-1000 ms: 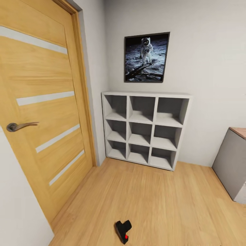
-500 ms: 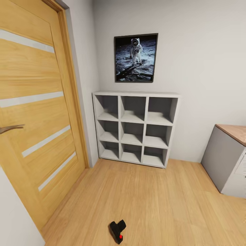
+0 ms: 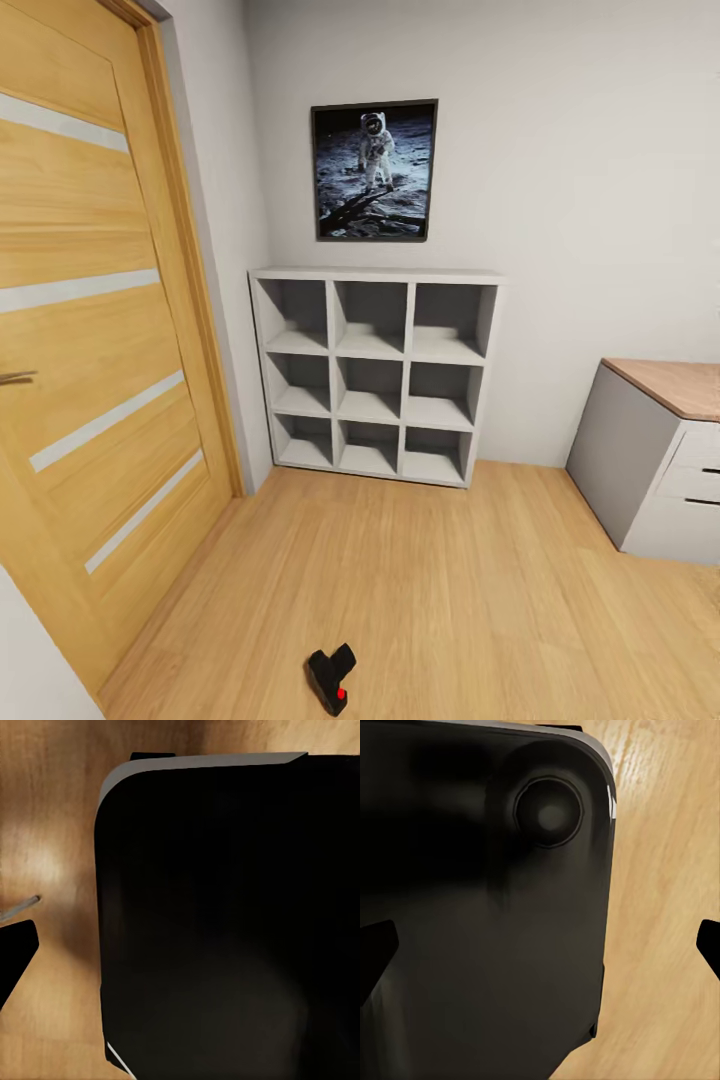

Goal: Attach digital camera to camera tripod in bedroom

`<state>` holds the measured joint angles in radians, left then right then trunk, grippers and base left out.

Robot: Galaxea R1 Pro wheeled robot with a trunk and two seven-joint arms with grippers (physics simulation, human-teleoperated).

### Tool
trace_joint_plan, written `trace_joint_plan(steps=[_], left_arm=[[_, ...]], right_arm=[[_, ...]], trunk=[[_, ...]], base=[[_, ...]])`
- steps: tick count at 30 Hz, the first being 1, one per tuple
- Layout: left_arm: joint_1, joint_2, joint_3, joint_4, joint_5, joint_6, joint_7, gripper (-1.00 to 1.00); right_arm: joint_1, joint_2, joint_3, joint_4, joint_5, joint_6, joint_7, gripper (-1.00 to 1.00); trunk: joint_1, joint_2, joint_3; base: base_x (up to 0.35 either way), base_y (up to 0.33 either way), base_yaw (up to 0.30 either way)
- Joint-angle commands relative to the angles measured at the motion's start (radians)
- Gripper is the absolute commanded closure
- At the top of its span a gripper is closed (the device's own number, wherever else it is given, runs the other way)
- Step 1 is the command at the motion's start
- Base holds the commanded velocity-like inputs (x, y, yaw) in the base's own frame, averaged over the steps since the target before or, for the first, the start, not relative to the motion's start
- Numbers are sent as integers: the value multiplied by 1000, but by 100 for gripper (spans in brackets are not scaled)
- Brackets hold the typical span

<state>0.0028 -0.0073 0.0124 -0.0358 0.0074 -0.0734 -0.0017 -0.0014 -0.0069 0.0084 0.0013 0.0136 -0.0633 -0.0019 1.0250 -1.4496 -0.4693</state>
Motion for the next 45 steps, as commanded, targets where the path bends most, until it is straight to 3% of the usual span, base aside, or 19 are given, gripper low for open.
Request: trace_joint_plan(steps=[1,19,45], left_arm=[[0,0,1,-1,1,-2,0,-100],[0,1,0,-1,2,1,-1,-100],[0,1,1,-1,2,0,-1,-100]], right_arm=[[0,0,1,0,1,-3,0,-100],[0,-2,2,0,3,-4,-1,-100],[0,-2,2,0,3,-5,-3,-100]], trunk=[[0,0,-1],[0,0,-1],[0,0,-1]], base=[[0,0,-17],[18,0,-3],[291,63,0]])
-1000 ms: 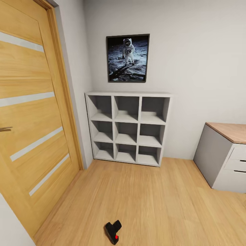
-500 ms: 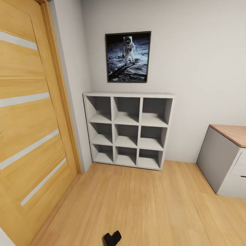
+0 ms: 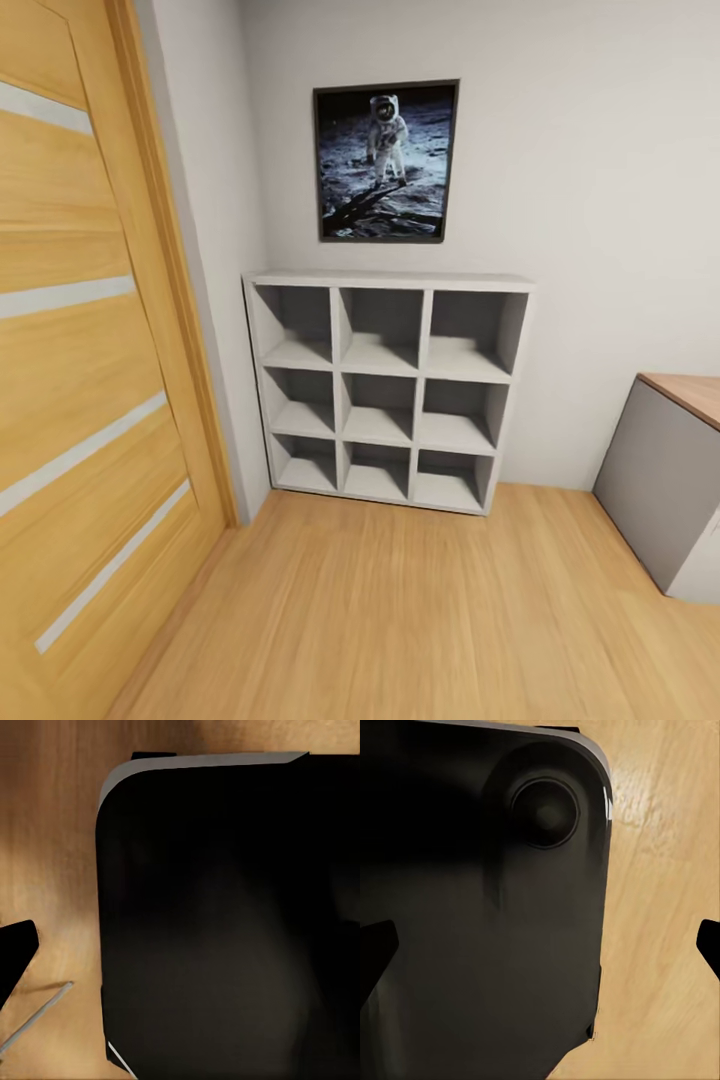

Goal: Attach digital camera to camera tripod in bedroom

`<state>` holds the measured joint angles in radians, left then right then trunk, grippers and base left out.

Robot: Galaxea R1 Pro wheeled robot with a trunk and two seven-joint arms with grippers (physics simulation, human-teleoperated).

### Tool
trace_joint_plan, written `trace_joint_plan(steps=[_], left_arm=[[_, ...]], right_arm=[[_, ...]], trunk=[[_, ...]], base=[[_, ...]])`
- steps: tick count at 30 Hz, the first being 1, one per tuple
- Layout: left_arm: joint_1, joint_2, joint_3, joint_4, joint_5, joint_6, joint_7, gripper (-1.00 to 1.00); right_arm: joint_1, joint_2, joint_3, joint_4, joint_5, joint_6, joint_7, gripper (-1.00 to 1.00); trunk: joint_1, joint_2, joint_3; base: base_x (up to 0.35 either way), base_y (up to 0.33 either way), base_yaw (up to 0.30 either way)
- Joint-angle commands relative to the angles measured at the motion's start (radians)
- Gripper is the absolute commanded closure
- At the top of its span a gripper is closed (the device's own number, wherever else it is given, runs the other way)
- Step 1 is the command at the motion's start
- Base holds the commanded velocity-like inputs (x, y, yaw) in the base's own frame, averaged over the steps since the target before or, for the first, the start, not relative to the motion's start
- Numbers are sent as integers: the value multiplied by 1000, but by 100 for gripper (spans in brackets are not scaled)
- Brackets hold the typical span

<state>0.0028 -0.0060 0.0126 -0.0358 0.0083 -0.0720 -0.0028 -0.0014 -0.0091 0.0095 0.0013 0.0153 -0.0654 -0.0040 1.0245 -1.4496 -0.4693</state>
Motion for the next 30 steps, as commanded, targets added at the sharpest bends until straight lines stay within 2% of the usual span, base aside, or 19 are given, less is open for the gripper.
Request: trace_joint_plan(steps=[1,7,14,30], left_arm=[[0,0,1,-1,1,-2,0,-100],[0,0,1,-1,1,-2,0,-100],[0,-1,1,-1,1,-2,1,-100],[0,-2,1,-1,1,-3,1,-100]], right_arm=[[0,0,1,0,2,-3,0,-100],[0,1,0,0,0,-3,-1,-100],[0,3,-2,0,-3,-4,-1,-100],[0,3,-2,0,-3,-4,-1,-100]], trunk=[[1,0,-1],[1,0,-1],[1,0,-1],[1,0,-1]], base=[[268,206,0],[214,250,-24],[113,222,-174],[7,16,-240]])
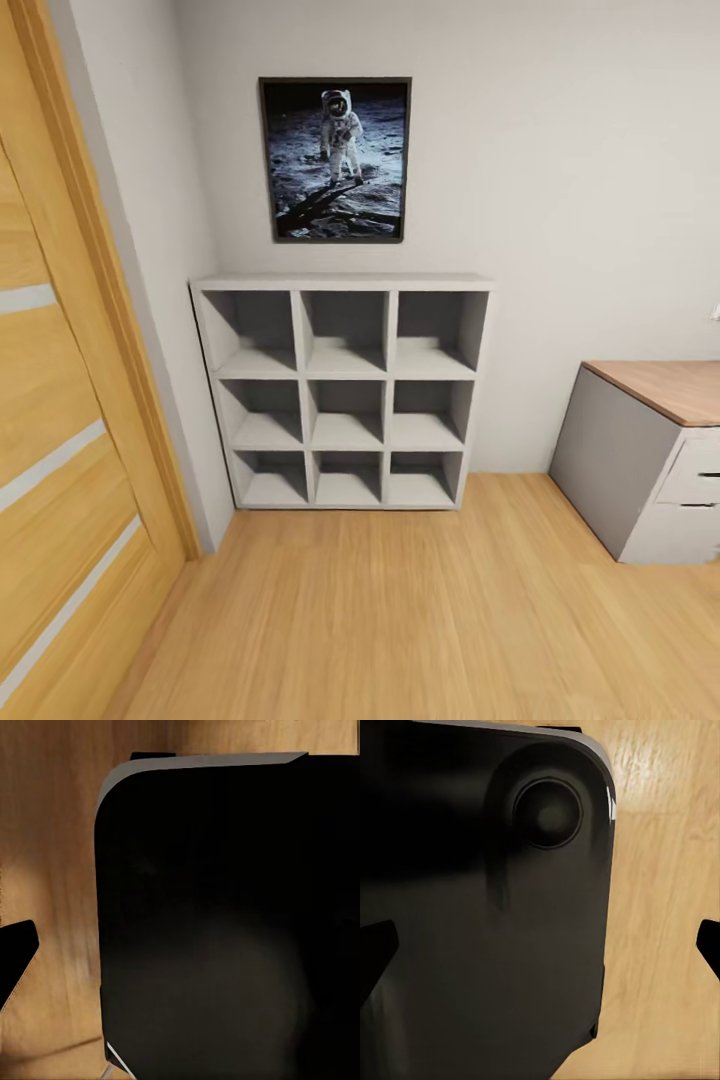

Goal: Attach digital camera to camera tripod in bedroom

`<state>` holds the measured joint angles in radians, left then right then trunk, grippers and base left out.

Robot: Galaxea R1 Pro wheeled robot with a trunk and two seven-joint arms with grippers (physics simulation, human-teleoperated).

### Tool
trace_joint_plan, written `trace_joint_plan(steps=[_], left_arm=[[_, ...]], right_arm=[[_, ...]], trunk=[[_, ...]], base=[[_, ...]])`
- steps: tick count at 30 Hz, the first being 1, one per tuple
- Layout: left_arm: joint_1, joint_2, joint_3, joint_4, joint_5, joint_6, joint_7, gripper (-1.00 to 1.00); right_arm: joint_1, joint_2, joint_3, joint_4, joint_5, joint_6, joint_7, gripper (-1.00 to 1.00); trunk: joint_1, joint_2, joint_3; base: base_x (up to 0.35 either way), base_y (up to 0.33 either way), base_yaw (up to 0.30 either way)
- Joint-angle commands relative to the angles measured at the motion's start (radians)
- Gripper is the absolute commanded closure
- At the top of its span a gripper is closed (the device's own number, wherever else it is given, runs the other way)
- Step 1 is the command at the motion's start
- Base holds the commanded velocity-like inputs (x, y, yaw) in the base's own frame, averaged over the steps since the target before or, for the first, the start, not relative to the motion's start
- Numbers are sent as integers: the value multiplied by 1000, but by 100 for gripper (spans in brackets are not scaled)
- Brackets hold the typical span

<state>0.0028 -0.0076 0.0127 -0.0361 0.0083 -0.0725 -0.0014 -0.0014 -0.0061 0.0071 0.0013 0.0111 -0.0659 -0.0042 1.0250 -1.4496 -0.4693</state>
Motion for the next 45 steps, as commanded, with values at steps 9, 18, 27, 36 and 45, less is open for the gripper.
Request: trace_joint_plan(steps=[9,18,27,36,45], left_arm=[[0,0,1,-1,1,-2,0,-100],[0,0,1,-1,1,-2,0,-100],[0,1,1,-1,1,-2,0,-100],[0,1,1,-1,2,-2,0,-100],[0,1,0,-1,36,-1,0,-100]], right_arm=[[0,0,1,0,1,-3,0,-100],[0,0,1,0,1,-3,0,-100],[0,-1,1,0,1,-3,0,-100],[0,-1,1,0,1,-3,0,-100],[0,-2,1,0,1,-3,0,-100]], trunk=[[0,0,-1],[0,0,-1],[0,0,-1],[0,0,-1],[0,0,-1]], base=[[0,0,-243],[0,0,-243],[0,0,-243],[0,0,-243],[0,0,-243]])
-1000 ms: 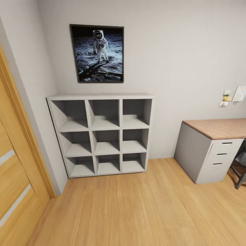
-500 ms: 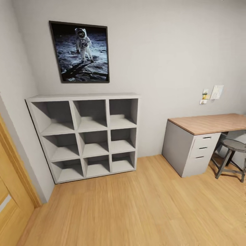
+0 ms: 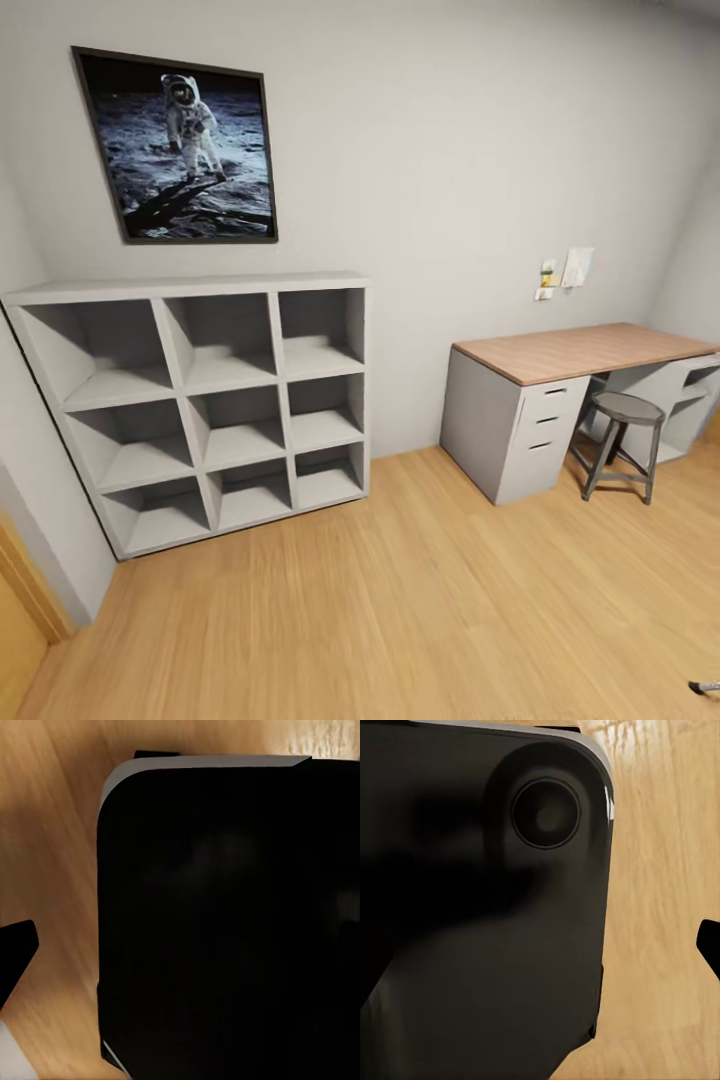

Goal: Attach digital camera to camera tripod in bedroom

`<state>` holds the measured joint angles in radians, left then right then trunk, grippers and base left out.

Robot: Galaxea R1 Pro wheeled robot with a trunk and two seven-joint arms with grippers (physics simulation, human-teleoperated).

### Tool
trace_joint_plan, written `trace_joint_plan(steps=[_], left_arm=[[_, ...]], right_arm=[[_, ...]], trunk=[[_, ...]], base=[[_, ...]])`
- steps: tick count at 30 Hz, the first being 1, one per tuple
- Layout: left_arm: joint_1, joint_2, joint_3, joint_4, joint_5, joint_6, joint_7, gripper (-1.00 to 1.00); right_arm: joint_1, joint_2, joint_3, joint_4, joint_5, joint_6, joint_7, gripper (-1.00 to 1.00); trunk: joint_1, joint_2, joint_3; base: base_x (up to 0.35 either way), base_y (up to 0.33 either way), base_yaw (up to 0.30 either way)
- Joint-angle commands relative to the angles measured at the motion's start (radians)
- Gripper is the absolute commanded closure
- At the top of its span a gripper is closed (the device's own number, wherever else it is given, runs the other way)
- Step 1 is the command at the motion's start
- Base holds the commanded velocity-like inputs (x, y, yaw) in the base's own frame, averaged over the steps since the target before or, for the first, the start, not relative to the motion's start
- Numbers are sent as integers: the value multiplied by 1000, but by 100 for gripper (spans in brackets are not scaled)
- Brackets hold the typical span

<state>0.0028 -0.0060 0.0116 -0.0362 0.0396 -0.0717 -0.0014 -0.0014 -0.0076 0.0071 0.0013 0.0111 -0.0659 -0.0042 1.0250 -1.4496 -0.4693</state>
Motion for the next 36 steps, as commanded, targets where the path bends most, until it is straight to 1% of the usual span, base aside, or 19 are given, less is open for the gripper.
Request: trace_joint_plan(steps=[1,7,16,36], left_arm=[[0,0,0,-1,11,-2,0,-100],[0,0,-1,-1,42,-3,0,-100],[0,0,-1,-1,44,-3,0,-100],[0,0,-2,-1,46,-2,0,-100]], right_arm=[[0,0,1,0,1,-3,0,-100],[0,1,1,0,2,-3,0,-100],[0,1,1,0,3,-2,0,-100],[0,-2,4,0,7,-3,3,-100]], trunk=[[0,0,-1],[0,0,-1],[0,0,-1],[0,0,-1]], base=[[0,0,-243],[0,0,-240],[0,0,-101],[0,0,-6]])
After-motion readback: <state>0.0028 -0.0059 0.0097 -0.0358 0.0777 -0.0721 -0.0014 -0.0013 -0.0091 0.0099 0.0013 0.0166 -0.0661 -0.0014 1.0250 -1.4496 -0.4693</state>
